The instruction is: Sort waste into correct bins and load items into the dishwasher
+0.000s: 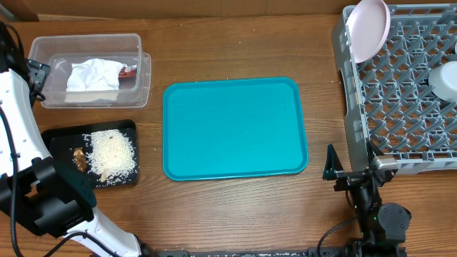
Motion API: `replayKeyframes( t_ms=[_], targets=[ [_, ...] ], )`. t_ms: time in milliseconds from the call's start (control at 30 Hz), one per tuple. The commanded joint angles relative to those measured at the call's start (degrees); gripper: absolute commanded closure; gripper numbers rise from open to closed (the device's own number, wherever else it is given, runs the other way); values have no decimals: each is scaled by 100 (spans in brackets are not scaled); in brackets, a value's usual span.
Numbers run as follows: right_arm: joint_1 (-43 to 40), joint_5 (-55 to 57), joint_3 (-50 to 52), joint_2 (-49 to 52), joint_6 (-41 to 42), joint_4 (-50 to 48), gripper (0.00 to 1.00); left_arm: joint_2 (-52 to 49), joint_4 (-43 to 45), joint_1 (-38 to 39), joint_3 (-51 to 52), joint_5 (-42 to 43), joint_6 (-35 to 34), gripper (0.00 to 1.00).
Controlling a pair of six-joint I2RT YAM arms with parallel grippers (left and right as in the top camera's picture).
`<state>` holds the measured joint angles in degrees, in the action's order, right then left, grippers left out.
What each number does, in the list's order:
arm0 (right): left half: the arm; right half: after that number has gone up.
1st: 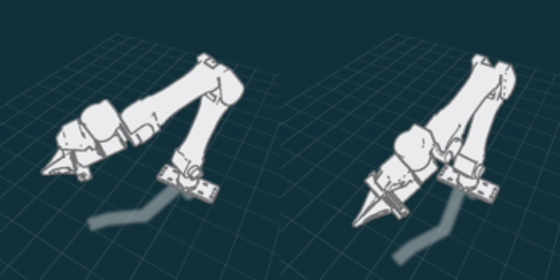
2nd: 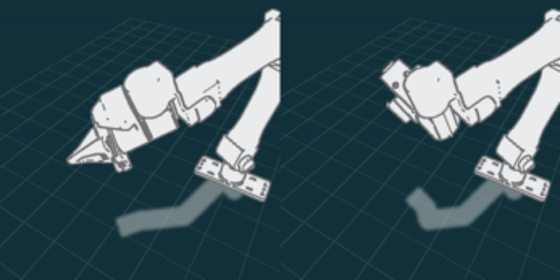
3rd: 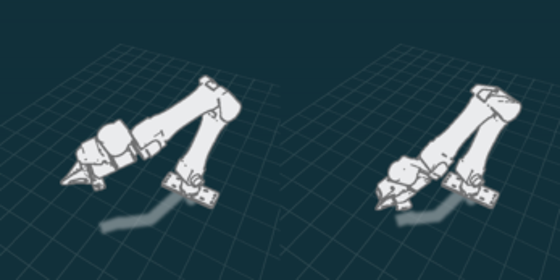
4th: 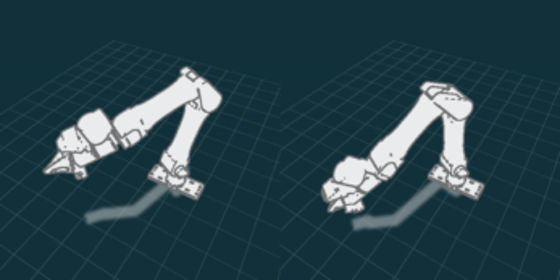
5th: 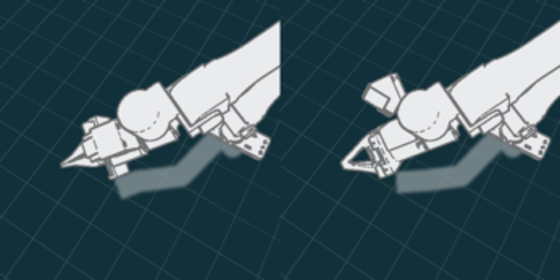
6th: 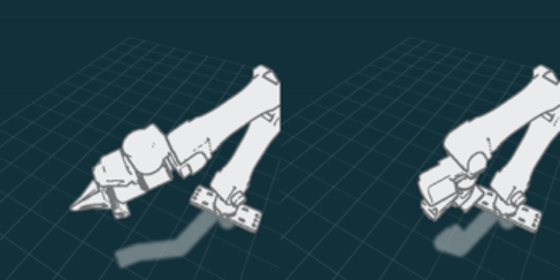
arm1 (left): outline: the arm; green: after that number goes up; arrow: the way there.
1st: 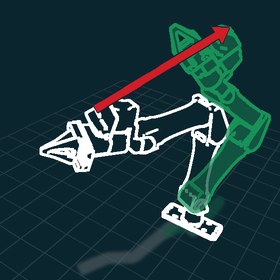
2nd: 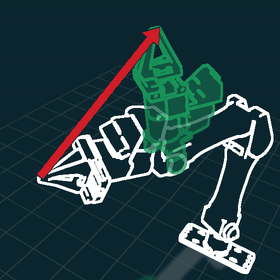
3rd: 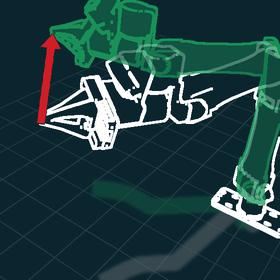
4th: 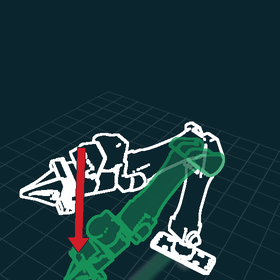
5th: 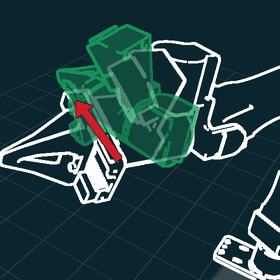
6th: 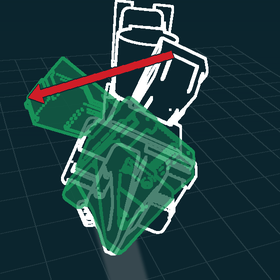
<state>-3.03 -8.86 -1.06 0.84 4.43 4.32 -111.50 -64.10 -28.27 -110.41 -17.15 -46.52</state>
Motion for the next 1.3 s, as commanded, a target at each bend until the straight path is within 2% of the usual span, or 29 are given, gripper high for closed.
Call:
replayKeyframes(
  t_ms=[0,1267],
  targets=[
    [-15,466,61,-70,-39,22,0,136,-2,-20,-74,-83,24,0],
    [-15,538,59,-68,-37,28,0,136,-2,-20,-74,-83,24,0]
  ],
)
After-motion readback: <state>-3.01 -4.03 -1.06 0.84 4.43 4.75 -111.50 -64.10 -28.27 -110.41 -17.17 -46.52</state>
